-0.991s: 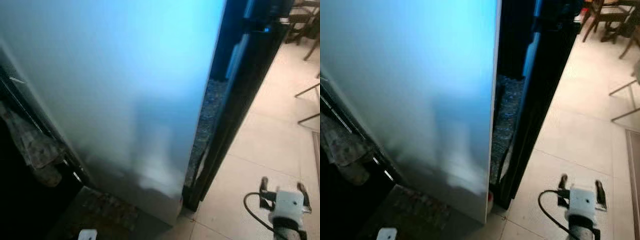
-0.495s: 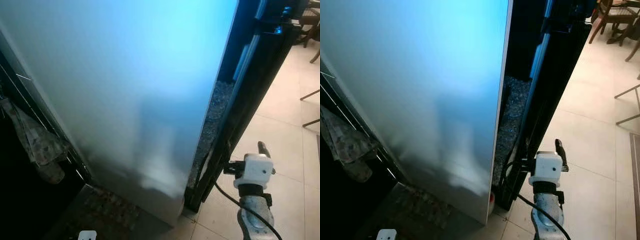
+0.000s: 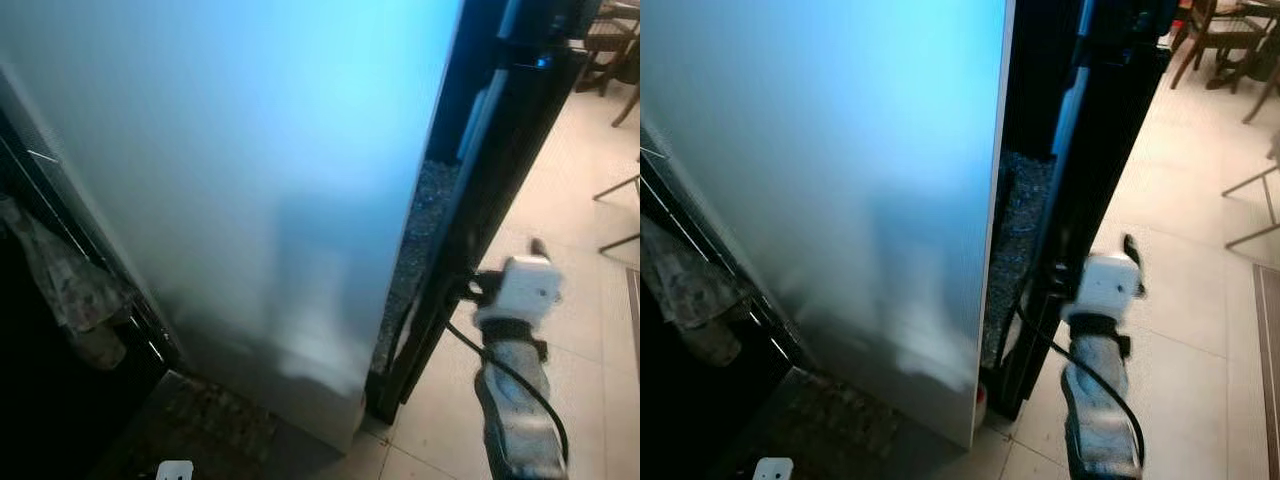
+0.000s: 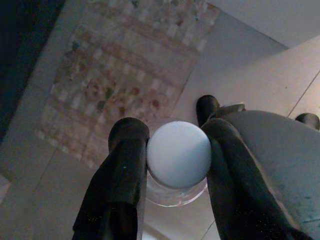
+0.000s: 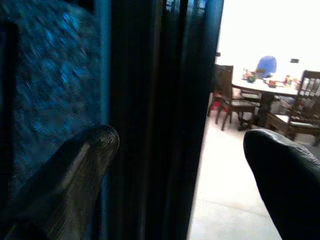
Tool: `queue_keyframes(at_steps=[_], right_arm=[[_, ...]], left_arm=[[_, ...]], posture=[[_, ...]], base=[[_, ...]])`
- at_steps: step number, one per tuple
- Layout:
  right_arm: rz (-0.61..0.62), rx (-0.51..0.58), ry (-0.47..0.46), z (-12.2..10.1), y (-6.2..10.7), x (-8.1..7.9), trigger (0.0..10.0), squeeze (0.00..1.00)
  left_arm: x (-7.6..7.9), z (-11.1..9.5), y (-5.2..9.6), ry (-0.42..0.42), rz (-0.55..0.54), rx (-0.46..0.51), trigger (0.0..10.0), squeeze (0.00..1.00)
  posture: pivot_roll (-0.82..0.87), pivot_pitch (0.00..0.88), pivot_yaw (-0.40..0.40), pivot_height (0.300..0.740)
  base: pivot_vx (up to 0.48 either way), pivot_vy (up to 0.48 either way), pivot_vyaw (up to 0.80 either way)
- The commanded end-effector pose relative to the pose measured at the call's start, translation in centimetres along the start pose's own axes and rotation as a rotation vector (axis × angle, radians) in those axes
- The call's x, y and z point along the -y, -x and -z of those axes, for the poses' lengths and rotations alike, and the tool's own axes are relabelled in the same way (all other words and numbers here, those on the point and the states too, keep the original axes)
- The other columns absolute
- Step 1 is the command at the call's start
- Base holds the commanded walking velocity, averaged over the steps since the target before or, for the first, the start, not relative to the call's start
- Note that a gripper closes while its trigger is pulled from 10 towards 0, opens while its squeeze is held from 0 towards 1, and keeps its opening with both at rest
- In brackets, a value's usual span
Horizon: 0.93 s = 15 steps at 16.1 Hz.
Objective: Restocking fridge
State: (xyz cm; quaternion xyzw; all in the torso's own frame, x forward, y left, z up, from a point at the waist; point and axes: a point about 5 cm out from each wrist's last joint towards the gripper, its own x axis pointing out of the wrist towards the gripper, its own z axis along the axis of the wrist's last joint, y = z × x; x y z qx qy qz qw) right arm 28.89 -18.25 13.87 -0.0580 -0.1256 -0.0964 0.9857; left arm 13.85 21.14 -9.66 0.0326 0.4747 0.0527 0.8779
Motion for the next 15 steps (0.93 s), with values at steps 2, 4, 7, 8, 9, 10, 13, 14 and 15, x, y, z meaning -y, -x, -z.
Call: queue_keyframes(at_steps=[2,4,7,8,9,10,13,14,15], right_arm=[[-0.031,0.029,-0.006,-0.9,-1.4,-0.6,10.0,0.00],[-0.034,0.016,-0.006,-0.9,-1.9,-0.7,10.0,0.00],[-0.053,-0.012,-0.014,-0.8,-2.4,-0.9,10.0,0.00],[-0.053,-0.012,-0.016,-0.8,-2.5,-0.9,10.0,0.00],[-0.044,-0.016,-0.018,-0.8,-2.6,-0.9,10.0,0.00],[-0.040,-0.021,-0.018,-0.7,-2.7,-0.8,10.0,0.00],[-0.016,-0.041,-0.019,-0.4,-2.8,-0.6,10.0,0.00],[-0.014,-0.043,-0.021,-0.4,-2.9,-0.5,10.0,0.00],[-0.010,-0.049,-0.017,-0.3,-3.0,-0.3,10.0,0.00]], left_arm=[[-0.2,0.0,0.0,0.000,-0.006,-0.001,10.0,0.00],[-0.2,0.0,0.0,0.002,-0.007,-0.001,10.0,0.00],[-0.2,0.0,0.0,0.001,-0.006,-0.001,10.0,0.00],[-0.2,0.0,0.0,0.001,-0.007,-0.001,10.0,0.00],[-0.2,0.0,0.0,0.002,-0.007,-0.001,10.0,0.00],[-0.2,0.0,0.0,0.002,-0.007,-0.001,10.0,0.00],[-0.2,0.0,0.0,0.001,-0.007,-0.002,10.0,0.00],[-0.2,0.0,0.0,0.001,-0.008,-0.003,10.0,0.00],[-0.3,0.0,0.0,0.001,-0.008,-0.003,10.0,0.00]], posture=[[-0.12,0.000,0.033,0.740],[-0.12,0.000,0.035,0.740],[-0.12,0.000,0.036,0.740],[-0.12,0.000,0.036,0.740],[-0.12,0.000,0.036,0.740],[-0.12,0.000,0.038,0.740],[-0.12,0.000,0.040,0.740],[-0.11,0.000,0.040,0.740],[-0.11,0.000,0.041,0.740]], base=[[0.000,0.000,0.00],[0.000,0.000,0.00],[0.000,0.000,0.00],[0.000,0.000,0.00],[0.000,0.000,0.00],[0.000,0.000,0.00],[0.000,0.000,0.00],[0.000,0.000,0.00],[0.000,0.000,0.00]])
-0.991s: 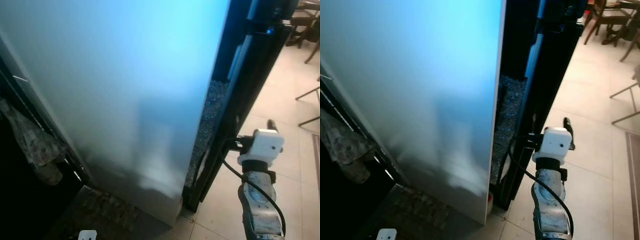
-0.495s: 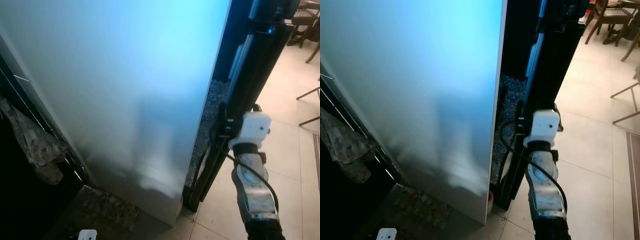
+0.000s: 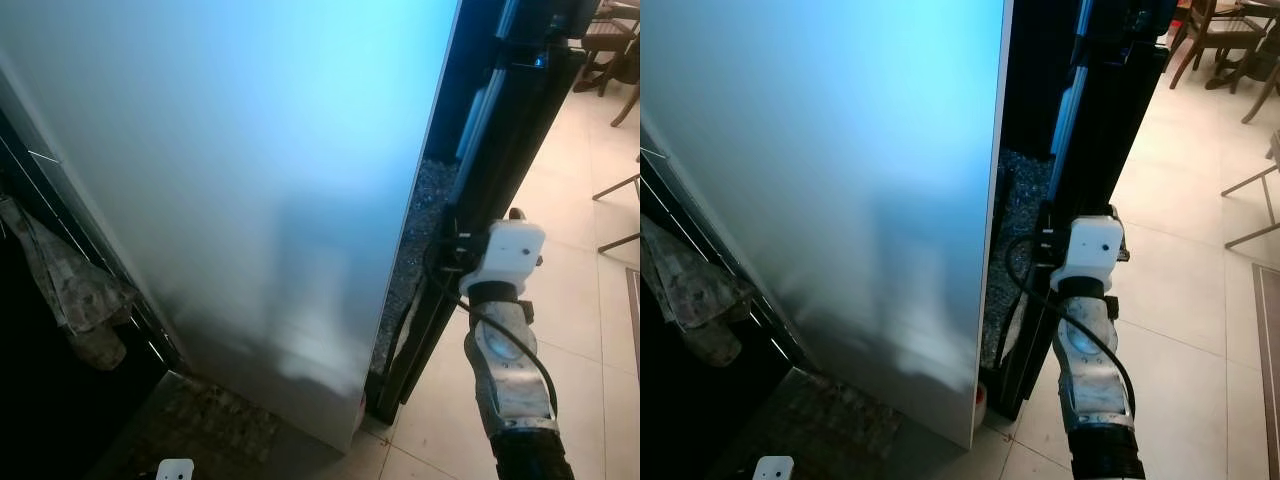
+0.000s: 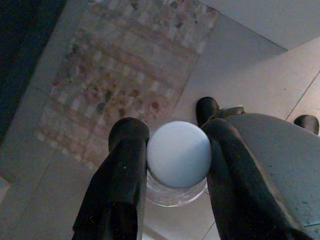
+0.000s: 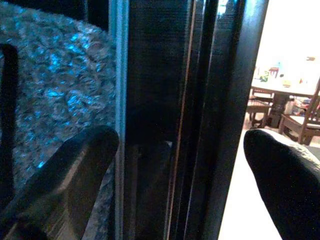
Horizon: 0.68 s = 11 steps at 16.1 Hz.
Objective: Restocking fridge
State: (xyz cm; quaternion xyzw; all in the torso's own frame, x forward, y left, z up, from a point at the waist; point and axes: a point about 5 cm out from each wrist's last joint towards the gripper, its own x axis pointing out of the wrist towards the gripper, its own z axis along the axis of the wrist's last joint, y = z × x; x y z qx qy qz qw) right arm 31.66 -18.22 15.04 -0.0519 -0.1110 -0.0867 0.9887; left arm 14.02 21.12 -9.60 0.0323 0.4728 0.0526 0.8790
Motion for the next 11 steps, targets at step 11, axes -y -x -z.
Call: queue_keyframes(at_steps=[11], right_arm=[[0.063,-0.040,-0.002,0.5,-1.3,1.6,10.0,0.00]], left_arm=[[-0.3,0.2,0.1,-0.005,-0.010,-0.006,10.0,0.00]], posture=[[-0.10,0.000,0.042,0.740]], base=[[0.000,0.000,0.00]])
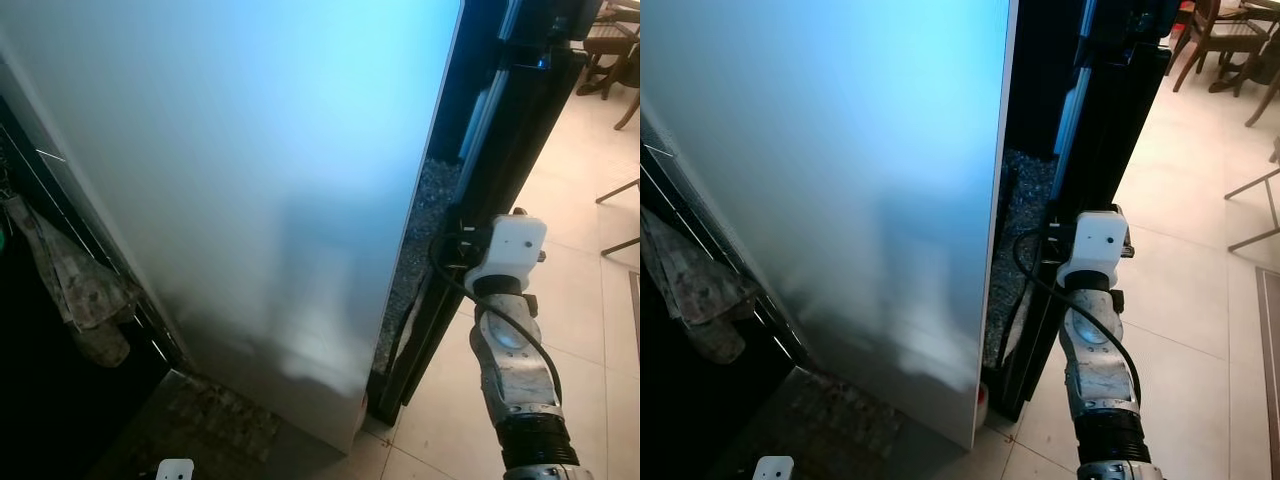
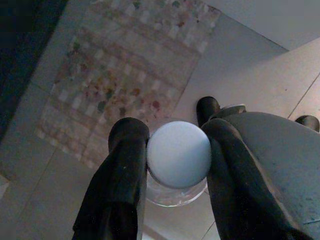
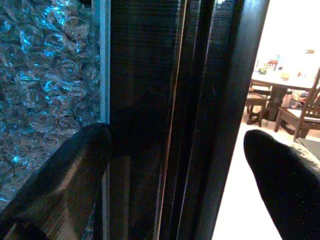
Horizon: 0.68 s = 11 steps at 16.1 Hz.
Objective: Restocking fridge
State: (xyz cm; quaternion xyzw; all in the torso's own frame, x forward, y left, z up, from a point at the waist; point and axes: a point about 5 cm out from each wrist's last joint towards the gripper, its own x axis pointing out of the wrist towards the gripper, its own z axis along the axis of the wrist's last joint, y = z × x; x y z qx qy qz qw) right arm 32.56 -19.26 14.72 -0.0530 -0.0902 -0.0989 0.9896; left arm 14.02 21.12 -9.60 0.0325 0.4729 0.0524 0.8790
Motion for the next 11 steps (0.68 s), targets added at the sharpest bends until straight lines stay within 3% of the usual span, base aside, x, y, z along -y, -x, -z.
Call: queue_keyframes(at_steps=[1,5,11], right_arm=[[0.055,0.007,-0.008,-0.2,-0.3,1.0,10.0,0.00],[0.142,-0.001,0.017,0.4,0.8,2.5,10.0,0.00],[0.333,-0.057,0.052,1.7,2.7,6.9,10.0,0.00]], left_arm=[[-0.3,0.2,0.1,-0.005,-0.010,-0.006,10.0,0.00],[-0.4,0.2,0.1,-0.006,-0.010,-0.007,10.0,0.00],[-0.3,0.3,0.1,-0.009,-0.007,-0.009,10.0,0.00]], posture=[[-0.11,0.000,0.042,0.740],[-0.11,0.000,0.041,0.740],[-0.11,0.000,0.040,0.740]], base=[[0.000,0.000,0.00],[0.000,0.000,0.00],[0.000,0.000,0.00]])
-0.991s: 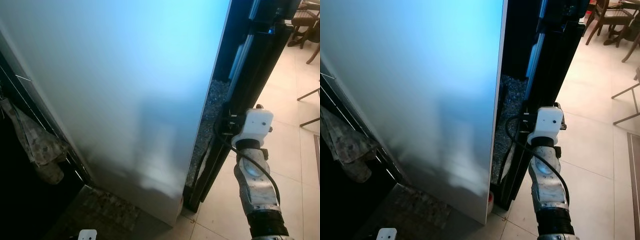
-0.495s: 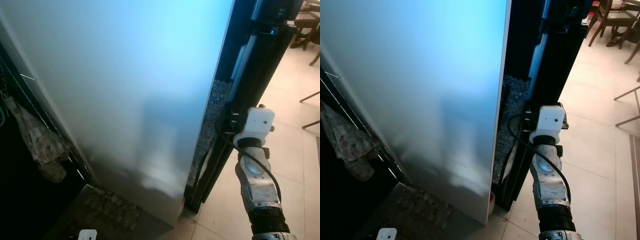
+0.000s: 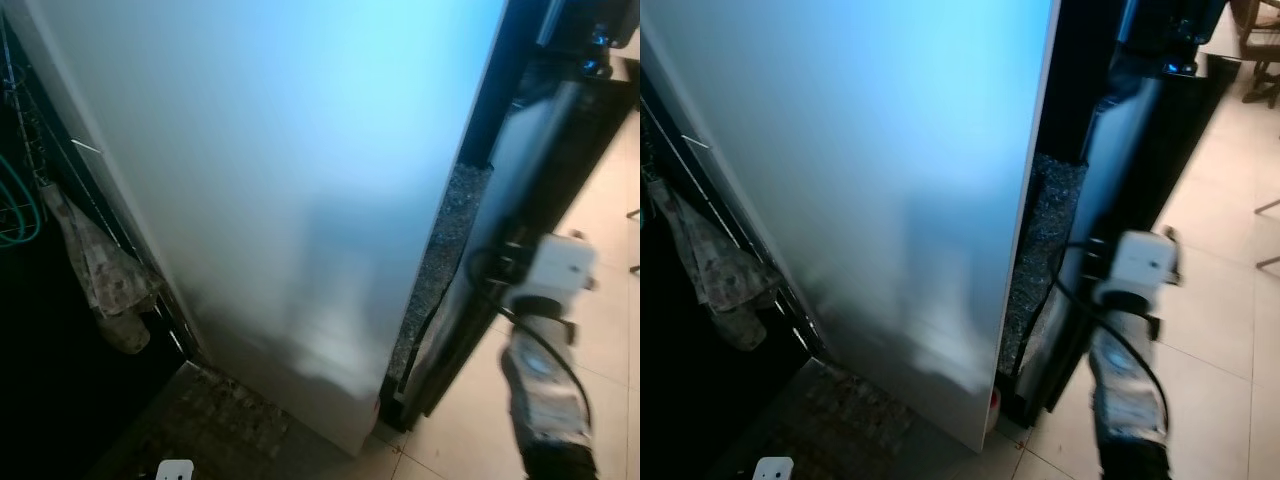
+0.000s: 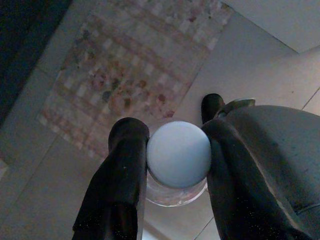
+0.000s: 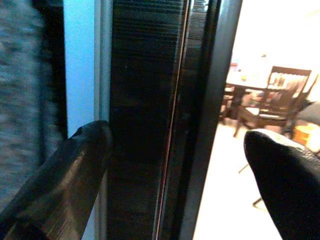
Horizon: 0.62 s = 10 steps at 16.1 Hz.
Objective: Restocking fridge
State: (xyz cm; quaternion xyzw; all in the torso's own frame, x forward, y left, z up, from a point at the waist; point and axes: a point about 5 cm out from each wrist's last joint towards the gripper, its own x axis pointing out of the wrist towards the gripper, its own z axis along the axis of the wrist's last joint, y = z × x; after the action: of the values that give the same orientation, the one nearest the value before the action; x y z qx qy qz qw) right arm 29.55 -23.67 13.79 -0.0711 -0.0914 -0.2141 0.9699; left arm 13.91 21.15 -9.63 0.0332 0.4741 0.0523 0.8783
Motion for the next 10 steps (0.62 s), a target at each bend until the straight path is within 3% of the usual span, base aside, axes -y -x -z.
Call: queue_keyframes(at_steps=[1,3,6,7,10], right_arm=[[0.165,-0.082,0.011,1.5,0.4,3.8,10.0,0.00],[0.310,-0.160,0.021,3.4,1.2,7.7,10.0,0.00],[0.416,-0.282,0.029,6.2,2.6,11.0,10.0,0.00],[0.400,-0.303,0.052,6.9,2.9,11.1,10.0,0.00],[0.319,-0.568,0.067,12.4,6.7,10.3,10.0,0.00]], left_arm=[[-0.3,0.2,0.1,-0.008,-0.006,-0.006,10.0,0.00],[-0.3,0.2,0.1,-0.011,-0.004,-0.007,10.0,0.00],[-0.2,0.2,0.1,-0.013,-0.003,-0.008,10.0,0.00],[-0.2,0.2,0.1,-0.014,-0.003,-0.007,10.0,0.00],[-0.2,0.2,0.1,-0.017,-0.002,-0.008,10.0,0.00]], posture=[[-0.11,0.000,0.040,0.740],[-0.12,0.000,0.043,0.740],[-0.12,0.000,0.042,0.740],[-0.12,0.000,0.041,0.740],[-0.12,0.000,0.042,0.740]], base=[[0.000,0.000,0.00],[0.000,0.000,0.00],[0.000,0.000,0.00],[0.000,0.000,0.00],[0.000,0.000,0.00]])
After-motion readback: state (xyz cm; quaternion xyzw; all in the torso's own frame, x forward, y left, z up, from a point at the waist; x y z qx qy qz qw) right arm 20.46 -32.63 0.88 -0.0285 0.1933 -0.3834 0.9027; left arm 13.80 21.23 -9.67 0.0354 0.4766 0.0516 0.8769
